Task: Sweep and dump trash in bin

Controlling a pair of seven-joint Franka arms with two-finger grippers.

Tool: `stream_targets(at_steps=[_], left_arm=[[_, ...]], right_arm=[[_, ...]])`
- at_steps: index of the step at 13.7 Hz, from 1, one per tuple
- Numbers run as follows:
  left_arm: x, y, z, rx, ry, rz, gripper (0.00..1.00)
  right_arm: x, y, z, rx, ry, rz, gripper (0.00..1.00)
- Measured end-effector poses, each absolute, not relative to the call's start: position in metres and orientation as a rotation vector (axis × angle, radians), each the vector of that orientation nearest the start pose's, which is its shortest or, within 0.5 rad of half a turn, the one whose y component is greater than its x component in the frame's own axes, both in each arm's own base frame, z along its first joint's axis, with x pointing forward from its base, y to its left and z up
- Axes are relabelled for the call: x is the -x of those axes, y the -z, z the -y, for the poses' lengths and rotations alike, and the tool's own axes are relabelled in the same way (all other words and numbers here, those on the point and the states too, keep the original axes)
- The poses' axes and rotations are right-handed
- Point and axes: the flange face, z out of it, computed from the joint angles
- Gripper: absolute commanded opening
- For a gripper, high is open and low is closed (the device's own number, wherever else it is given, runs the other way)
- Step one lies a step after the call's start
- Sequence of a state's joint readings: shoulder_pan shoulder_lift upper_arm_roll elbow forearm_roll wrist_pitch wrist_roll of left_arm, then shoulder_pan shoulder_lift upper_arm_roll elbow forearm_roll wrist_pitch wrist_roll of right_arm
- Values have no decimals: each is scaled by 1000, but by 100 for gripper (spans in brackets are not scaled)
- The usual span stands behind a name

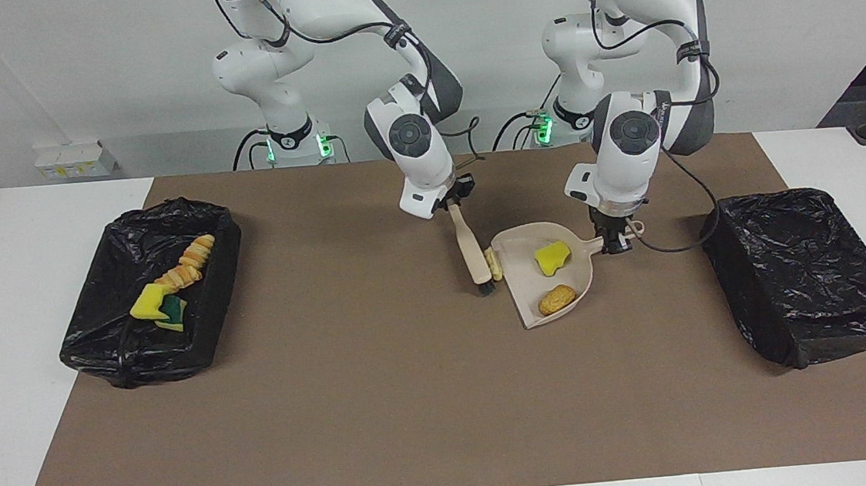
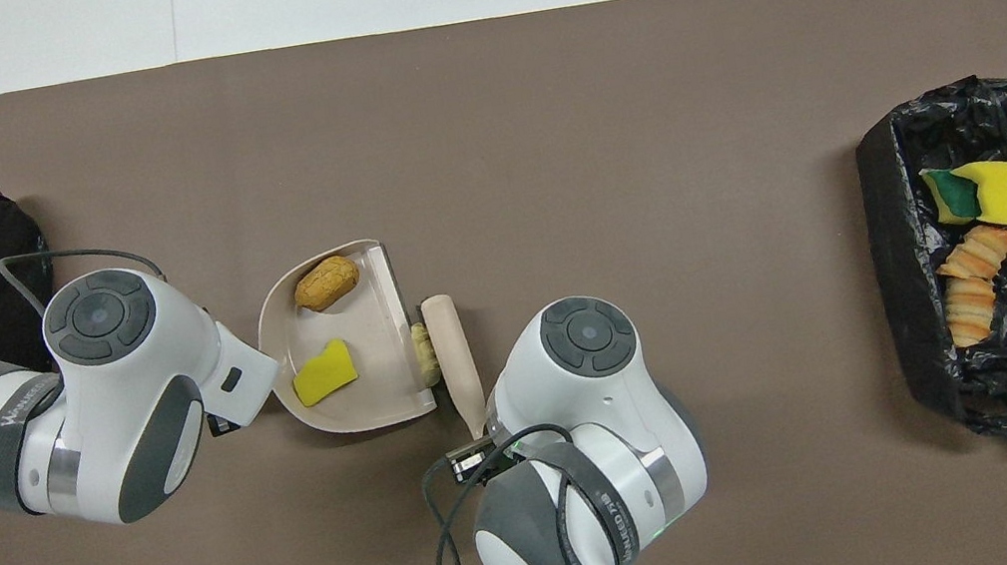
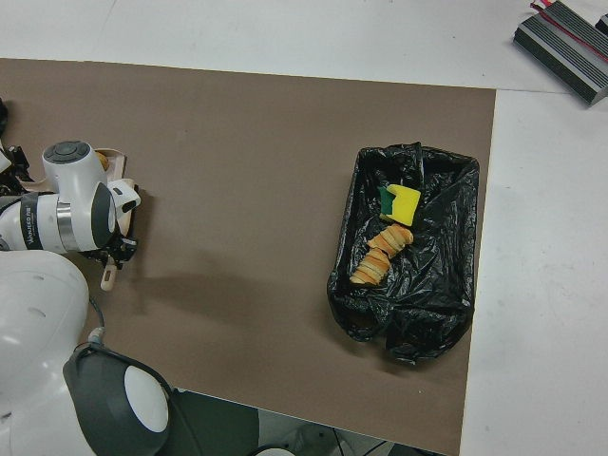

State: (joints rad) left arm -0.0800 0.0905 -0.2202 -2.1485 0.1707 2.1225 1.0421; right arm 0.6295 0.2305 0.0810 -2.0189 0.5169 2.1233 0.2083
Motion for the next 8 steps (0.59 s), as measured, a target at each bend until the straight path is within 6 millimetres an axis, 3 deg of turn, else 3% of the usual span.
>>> stream_targets(at_steps=[2,4,8], left_arm=[[-513,-351,157,2293,-235,-2028,0],[-510,-351,165,2276,-235,-2045,0],[-510,-351,166,2273,-234,-2048,0]], right_arm=[[-421,-339,-408,2661,-440,237,0],[-424,-346,-408,2622,-433,220,0],[-442,-366,-380,2608,-429,171,0]])
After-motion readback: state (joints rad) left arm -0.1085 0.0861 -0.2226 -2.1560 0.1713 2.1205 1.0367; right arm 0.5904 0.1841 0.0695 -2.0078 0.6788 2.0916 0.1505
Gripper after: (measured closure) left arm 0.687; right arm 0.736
